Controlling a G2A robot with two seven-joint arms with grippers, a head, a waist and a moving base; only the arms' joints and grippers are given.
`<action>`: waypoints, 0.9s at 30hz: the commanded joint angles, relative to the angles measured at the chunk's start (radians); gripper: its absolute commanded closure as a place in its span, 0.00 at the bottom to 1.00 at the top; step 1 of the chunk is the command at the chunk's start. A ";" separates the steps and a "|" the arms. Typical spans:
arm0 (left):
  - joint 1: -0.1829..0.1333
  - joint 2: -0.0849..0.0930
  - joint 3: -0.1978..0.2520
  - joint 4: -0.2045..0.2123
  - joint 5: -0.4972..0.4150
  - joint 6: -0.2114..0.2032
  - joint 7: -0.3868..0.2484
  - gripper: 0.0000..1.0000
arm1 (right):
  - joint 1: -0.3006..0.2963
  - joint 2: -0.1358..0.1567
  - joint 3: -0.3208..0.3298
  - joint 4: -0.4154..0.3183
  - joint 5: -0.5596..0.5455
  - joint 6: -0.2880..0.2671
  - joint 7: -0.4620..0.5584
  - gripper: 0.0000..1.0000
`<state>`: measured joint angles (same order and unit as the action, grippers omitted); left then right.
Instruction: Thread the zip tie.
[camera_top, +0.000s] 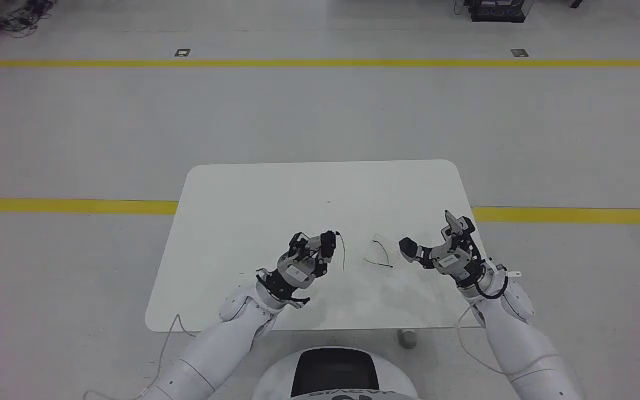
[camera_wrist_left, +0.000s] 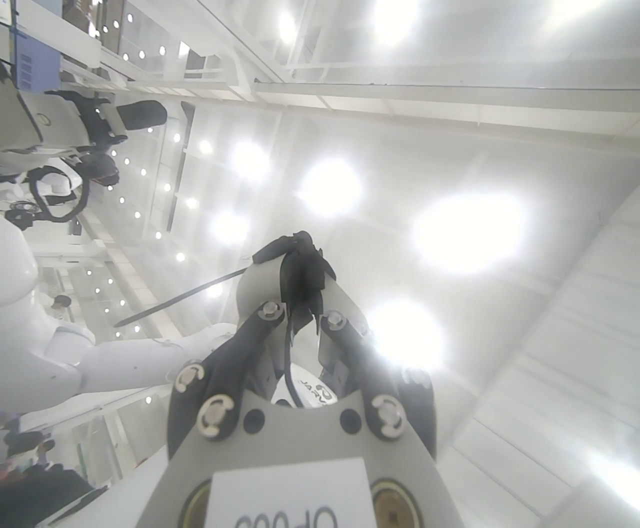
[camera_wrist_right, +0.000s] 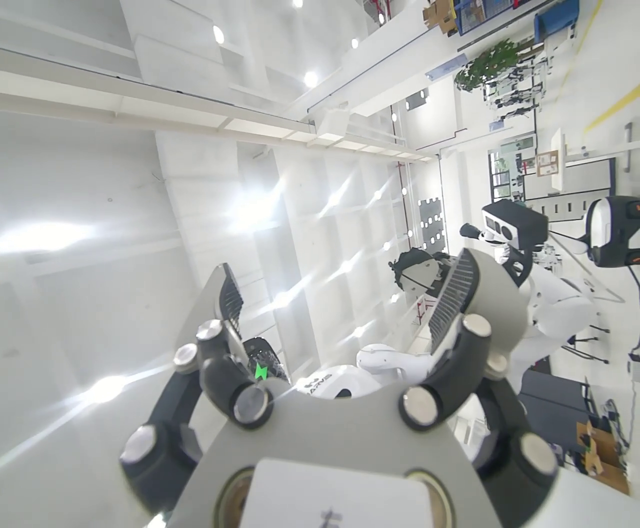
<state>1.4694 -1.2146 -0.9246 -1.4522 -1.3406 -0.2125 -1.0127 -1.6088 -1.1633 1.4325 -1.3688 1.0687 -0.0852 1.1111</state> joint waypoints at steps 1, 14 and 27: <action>0.000 -0.001 0.000 -0.019 0.010 0.003 0.034 1.00 | 0.000 0.000 0.000 0.000 0.000 0.000 0.000 0.00; 0.113 0.024 -0.098 -0.238 0.059 0.027 0.203 1.00 | 0.000 0.000 0.000 0.000 0.000 0.000 0.000 0.00; 0.113 0.024 -0.098 -0.238 0.059 0.027 0.203 1.00 | 0.000 0.000 0.000 0.000 0.000 0.000 0.000 0.00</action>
